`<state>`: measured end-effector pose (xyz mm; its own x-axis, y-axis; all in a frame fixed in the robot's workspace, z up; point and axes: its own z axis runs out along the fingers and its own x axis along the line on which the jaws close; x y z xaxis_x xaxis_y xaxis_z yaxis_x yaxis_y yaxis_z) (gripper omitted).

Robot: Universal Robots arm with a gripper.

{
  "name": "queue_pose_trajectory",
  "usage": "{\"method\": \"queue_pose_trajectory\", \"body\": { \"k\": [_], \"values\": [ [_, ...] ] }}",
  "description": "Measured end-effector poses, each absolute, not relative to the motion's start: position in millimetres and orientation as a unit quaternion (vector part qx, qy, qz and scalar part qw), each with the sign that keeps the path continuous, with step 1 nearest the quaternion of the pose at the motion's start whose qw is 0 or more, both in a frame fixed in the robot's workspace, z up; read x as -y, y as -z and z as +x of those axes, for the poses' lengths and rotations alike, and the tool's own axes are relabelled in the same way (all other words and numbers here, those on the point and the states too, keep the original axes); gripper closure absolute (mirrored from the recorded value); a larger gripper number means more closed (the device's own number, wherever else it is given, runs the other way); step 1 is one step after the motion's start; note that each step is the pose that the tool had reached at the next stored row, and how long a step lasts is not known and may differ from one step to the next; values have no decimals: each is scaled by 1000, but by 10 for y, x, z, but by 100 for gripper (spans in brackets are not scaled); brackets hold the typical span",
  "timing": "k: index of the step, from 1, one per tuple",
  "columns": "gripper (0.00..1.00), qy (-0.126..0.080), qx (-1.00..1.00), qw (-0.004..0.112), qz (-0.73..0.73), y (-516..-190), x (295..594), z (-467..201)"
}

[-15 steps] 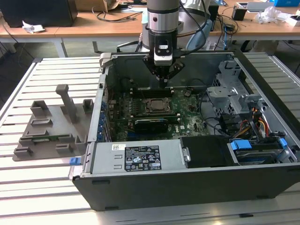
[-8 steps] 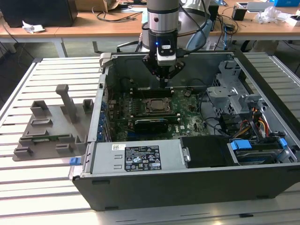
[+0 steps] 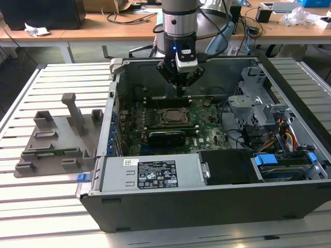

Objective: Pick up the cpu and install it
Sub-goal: 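Install the first cpu locking lever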

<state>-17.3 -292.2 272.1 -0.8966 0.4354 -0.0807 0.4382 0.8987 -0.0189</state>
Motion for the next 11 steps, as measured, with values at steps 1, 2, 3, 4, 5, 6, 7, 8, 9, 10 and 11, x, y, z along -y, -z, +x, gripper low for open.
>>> {"method": "queue_pose_trajectory", "body": {
  "k": [1,2,3,4,5,6,7,8,9,10,11],
  "values": [
    [89,18,-975,37,220,-2720,2922,-173],
    [89,18,-976,37,214,-2720,2921,-173],
    [89,18,-977,37,211,-2720,2921,-173],
    [89,18,-977,38,208,-2720,2922,-173],
    [89,17,-978,38,203,-2721,2922,-173],
    [89,17,-979,38,200,-2720,2922,-173],
    [89,17,-980,38,196,-2720,2922,-173],
    [89,17,-981,38,188,-2721,2922,-173],
    [89,17,-983,38,181,-2720,2921,-172],
    [89,16,-983,38,178,-2720,2922,-173],
    [89,16,-984,38,174,-2720,2922,-173]
  ]
}}
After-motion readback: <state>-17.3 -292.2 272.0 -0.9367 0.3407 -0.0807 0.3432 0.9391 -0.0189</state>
